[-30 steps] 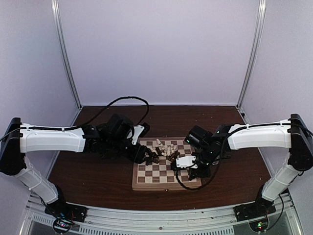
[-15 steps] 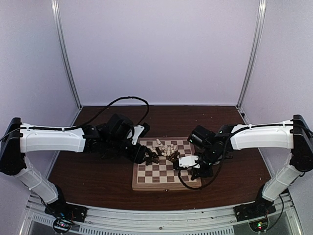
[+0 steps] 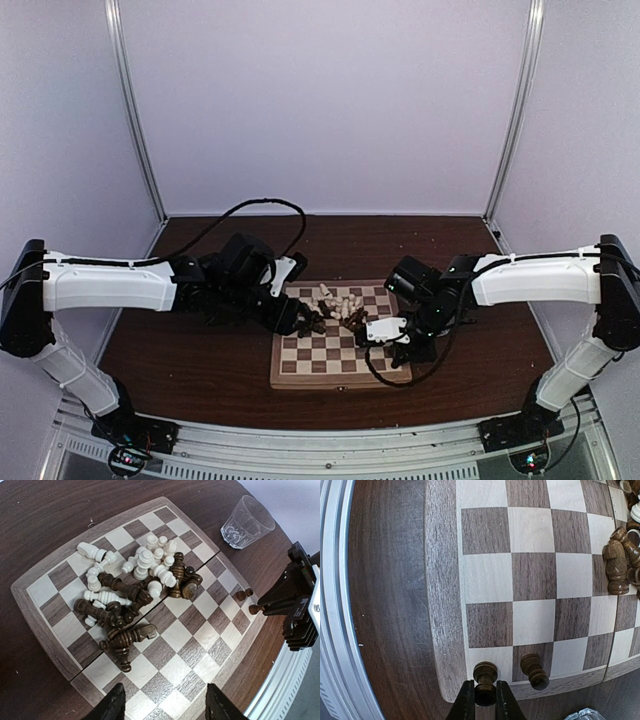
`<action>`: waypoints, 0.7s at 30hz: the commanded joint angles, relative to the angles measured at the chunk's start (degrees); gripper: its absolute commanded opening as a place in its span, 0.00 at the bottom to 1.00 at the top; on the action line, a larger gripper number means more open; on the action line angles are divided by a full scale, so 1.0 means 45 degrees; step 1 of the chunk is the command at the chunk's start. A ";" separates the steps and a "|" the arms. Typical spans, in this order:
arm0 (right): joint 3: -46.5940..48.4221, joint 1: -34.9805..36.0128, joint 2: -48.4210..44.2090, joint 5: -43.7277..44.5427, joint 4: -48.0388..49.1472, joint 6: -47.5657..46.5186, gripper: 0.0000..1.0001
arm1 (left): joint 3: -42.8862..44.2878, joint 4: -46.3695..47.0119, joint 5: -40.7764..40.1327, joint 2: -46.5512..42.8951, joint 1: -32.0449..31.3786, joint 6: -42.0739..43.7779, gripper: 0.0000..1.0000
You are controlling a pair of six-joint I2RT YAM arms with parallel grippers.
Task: Set up the chess pieces on the board
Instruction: Place the rook at a8.
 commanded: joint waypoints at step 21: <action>0.1125 -0.0065 -0.0953 -0.0629 -0.1070 0.0313 0.24 | 0.0259 0.0714 0.0235 0.0268 0.0033 0.0008 0.55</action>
